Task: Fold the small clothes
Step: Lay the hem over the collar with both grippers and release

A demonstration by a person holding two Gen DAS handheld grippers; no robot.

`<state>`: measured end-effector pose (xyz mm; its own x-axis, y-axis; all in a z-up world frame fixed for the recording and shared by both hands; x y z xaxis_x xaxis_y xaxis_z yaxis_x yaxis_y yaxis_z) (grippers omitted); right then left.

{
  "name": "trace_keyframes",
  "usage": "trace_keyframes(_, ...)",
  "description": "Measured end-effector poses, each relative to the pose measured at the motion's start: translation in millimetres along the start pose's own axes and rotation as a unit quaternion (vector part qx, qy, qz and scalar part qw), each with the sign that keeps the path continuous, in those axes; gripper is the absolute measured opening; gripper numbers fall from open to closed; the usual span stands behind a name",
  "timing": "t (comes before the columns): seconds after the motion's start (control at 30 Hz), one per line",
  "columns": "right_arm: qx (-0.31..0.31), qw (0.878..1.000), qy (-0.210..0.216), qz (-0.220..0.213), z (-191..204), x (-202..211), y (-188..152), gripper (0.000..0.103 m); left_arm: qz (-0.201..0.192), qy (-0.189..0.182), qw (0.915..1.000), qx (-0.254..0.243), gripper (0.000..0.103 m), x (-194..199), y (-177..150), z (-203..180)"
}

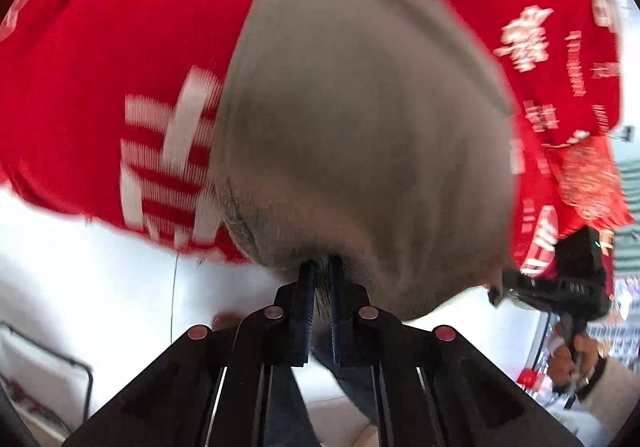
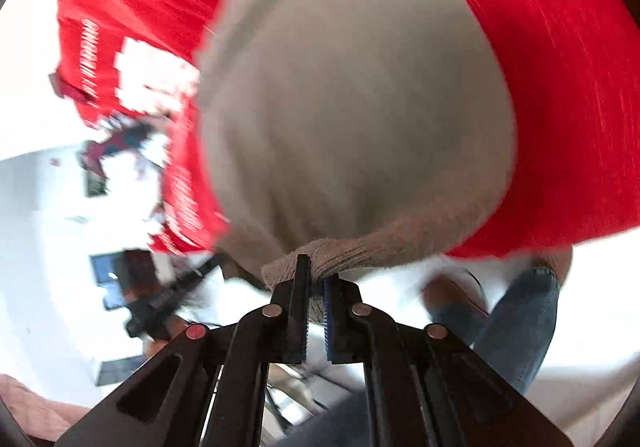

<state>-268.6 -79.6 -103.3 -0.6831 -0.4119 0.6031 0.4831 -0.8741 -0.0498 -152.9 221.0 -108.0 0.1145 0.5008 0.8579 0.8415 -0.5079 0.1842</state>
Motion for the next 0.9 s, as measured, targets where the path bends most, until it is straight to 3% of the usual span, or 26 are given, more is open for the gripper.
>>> trace_keyframes(0.17, 0.012, 0.998, 0.027, -0.048, 28.5, 7.7, 72.4, 0.005, -0.051, -0.019, 0.9974, -0.047, 0.007, 28.4, 85.8, -36.7)
trace_keyframes(0.27, 0.000, 0.997, 0.021, -0.078, 26.1, 7.8, 120.2, 0.005, -0.072, 0.016, 0.9940, -0.081, 0.007, 17.2, 141.6, -42.2)
trace_keyframes(0.33, 0.015, 0.996, -0.023, -0.082, 18.2, 3.6, 143.9, 0.005, -0.083, 0.051, 0.9911, -0.090, 0.007, 8.5, 171.7, -43.9)
trace_keyframes(0.4, 0.080, 0.993, -0.084, -0.040, 20.3, -6.0, 143.3, 0.010, -0.097, 0.074, 0.9877, -0.098, 0.007, 10.5, 188.2, -43.9)
trace_keyframes(0.43, 0.131, 0.985, -0.115, -0.001, 26.0, -13.5, 130.0, 0.012, -0.104, 0.086, 0.9854, -0.103, 0.007, 12.9, 192.0, -37.0)
trace_keyframes(0.47, 0.170, 0.976, -0.133, 0.022, 30.5, -16.9, 119.7, 0.020, -0.107, 0.103, 0.9829, -0.108, 0.007, 15.5, 193.2, -35.5)
trace_keyframes(0.5, 0.247, 0.953, -0.165, 0.060, 37.5, -25.2, 96.0, 0.056, -0.100, 0.111, 0.9830, -0.107, 0.007, 10.9, 186.4, -32.4)
trace_keyframes(0.53, 0.285, 0.939, -0.177, 0.076, 40.1, -30.0, 82.7, 0.082, -0.087, 0.118, 0.9839, -0.102, 0.007, 6.5, 178.6, -26.2)
trace_keyframes(0.57, 0.344, 0.913, -0.191, 0.105, 42.4, -40.6, 61.2, 0.083, -0.074, 0.124, 0.9847, -0.098, 0.007, 3.7, 171.0, -19.8)
trace_keyframes(0.67, 0.402, 0.876, -0.215, 0.158, 35.1, -69.1, 35.3, 0.074, -0.044, 0.148, 0.9835, -0.094, 0.007, -6.7, 148.5, -5.7)
trace_keyframes(0.7, 0.410, 0.868, -0.220, 0.175, 30.1, -81.0, 30.1, 0.062, -0.037, 0.154, 0.9832, -0.090, 0.007, -10.5, 142.5, -2.8)
trace_keyframes(0.73, 0.416, 0.859, -0.230, 0.188, 24.4, -92.2, 26.5, 0.043, -0.031, 0.157, 0.9835, -0.084, 0.007, -14.1, 137.9, -1.1)
trace_keyframes(0.77, 0.423, 0.852, -0.240, 0.193, 24.1, -99.9, 24.4, 0.033, -0.028, 0.157, 0.9840, -0.079, 0.007, -16.4, 133.9, 0.0)
trace_keyframes(0.8, 0.444, 0.838, -0.254, 0.189, 25.6, -103.7, 25.4, 0.011, -0.024, 0.158, 0.9843, -0.075, 0.007, -19.4, 130.5, 0.5)
trace_keyframes(0.83, 0.449, 0.837, -0.250, 0.189, 29.6, -103.4, 21.7, 0.006, -0.021, 0.159, 0.9843, -0.074, 0.007, -22.2, 128.2, 0.1)
trace_keyframes(0.9, 0.460, 0.843, -0.221, 0.167, 56.1, -89.8, 25.7, 0.005, -0.019, 0.165, 0.9830, -0.080, 0.007, -22.9, 129.3, -2.5)
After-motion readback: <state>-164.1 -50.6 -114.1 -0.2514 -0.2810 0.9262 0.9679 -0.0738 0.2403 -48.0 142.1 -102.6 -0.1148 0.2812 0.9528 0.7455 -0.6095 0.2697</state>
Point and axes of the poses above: each gripper's, at about its wrist camera, not at the fingertips, and x roughly against the way its jaws point, z to its left, y to its top, the point moved 9 cm from there along -x, roughly the way its jaws point, and after that the axes turned 5 degrees about -z, right-handed, at the moved point
